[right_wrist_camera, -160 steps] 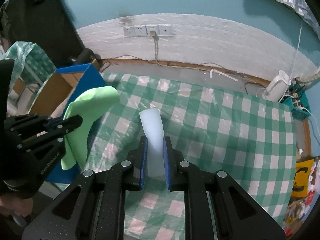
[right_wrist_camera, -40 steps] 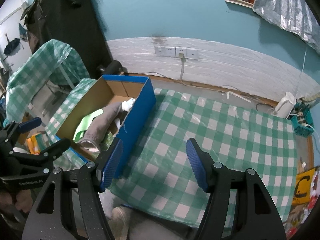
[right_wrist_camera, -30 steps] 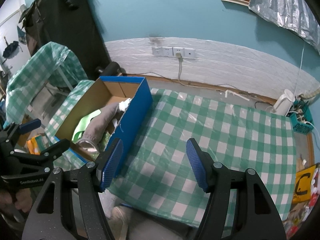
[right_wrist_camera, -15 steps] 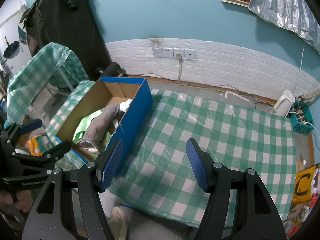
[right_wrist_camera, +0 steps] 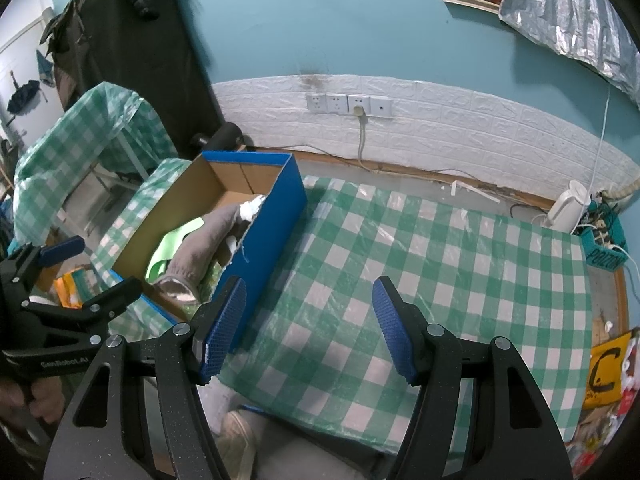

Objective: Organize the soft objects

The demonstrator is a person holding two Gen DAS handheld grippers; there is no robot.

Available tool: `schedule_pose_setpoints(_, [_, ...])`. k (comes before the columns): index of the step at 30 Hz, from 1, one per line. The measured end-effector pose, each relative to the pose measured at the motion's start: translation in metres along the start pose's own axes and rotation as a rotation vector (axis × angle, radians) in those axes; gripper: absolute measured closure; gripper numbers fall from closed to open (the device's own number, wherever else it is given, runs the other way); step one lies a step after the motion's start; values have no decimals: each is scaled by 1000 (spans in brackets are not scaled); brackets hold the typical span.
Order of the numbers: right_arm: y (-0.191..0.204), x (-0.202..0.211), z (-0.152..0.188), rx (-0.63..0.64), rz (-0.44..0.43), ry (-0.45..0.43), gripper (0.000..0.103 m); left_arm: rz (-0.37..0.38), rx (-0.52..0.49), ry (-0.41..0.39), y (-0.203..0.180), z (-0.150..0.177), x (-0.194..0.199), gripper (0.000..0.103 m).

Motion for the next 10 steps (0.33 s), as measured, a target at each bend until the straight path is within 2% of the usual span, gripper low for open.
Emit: schedule_pose_setpoints(10, [0,0,0,-1,0,-1,38,-1,-1,-1,1,0,0,1])
Point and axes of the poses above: each gripper's, at about its wrist camera, not at the fingertips, and x roughly against the way its jaws point, y to its left, z to its underside, the point moved 7 cm from there along -x, roughly the way its jaws point, and after that the axes turned 15 degrees about -x, right-handed, at the moved point
